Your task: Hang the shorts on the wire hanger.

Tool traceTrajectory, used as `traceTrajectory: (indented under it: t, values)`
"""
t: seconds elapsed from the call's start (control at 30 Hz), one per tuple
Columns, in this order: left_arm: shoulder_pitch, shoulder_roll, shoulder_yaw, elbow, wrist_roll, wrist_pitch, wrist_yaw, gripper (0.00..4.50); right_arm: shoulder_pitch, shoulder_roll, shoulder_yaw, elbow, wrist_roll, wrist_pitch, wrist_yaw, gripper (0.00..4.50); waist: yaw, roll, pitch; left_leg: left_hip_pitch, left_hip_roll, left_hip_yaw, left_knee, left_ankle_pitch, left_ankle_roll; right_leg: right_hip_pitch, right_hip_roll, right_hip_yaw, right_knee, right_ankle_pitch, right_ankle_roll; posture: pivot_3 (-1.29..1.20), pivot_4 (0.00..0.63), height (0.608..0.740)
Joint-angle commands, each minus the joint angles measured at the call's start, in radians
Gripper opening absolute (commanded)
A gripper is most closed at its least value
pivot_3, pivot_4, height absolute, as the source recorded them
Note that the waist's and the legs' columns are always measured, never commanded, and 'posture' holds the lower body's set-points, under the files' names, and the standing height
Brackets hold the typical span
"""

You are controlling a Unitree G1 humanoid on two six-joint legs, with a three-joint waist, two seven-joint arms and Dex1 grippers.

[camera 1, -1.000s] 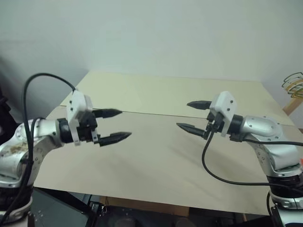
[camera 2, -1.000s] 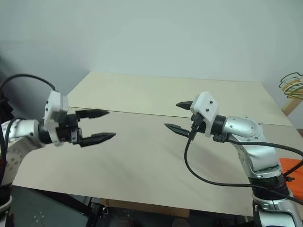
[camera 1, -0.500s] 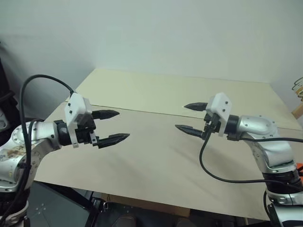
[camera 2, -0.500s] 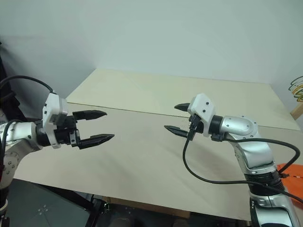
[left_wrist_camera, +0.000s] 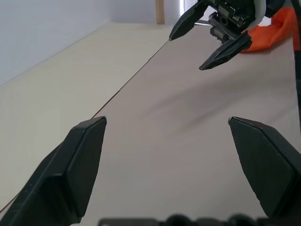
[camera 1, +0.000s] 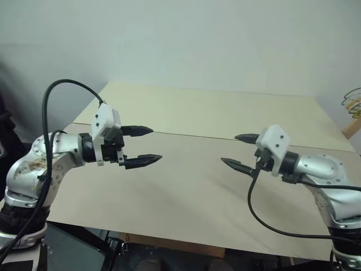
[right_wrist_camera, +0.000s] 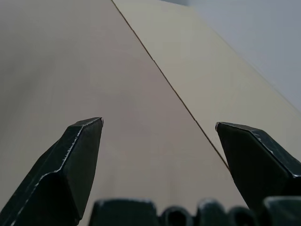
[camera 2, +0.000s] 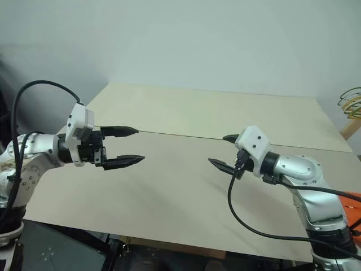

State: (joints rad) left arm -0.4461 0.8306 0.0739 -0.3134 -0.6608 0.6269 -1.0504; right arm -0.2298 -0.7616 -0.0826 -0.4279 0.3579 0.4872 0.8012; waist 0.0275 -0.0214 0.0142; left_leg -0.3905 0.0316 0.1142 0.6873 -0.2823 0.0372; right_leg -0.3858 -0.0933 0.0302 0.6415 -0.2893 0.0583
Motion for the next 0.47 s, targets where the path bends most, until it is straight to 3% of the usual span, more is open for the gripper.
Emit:
traceTrajectory:
  t: [0.03, 0.47]
  values:
    - [-0.042, -0.008, -0.014, 0.020, 0.018, -0.033, -0.024, 4.50, 0.016, -0.018, -0.064, -0.063, 0.015, 0.016, -0.023, 4.45, -0.013, 0.000, 0.000, 0.000, 0.000, 0.000, 0.000, 0.000, 0.000, 0.000, 0.000, 0.000, 0.000, 0.000, 0.000, -0.03, 0.000, 0.740]
    - [-0.096, -0.049, -0.059, 0.071, 0.060, -0.049, -0.056, 4.50, 0.070, -0.028, -0.118, -0.112, 0.024, 0.046, -0.041, 4.45, -0.052, 0.000, 0.000, 0.001, 0.001, 0.000, 0.001, 0.000, 0.000, 0.000, 0.001, 0.001, 0.002, 0.000, 0.000, -0.07, 0.000, 0.740]
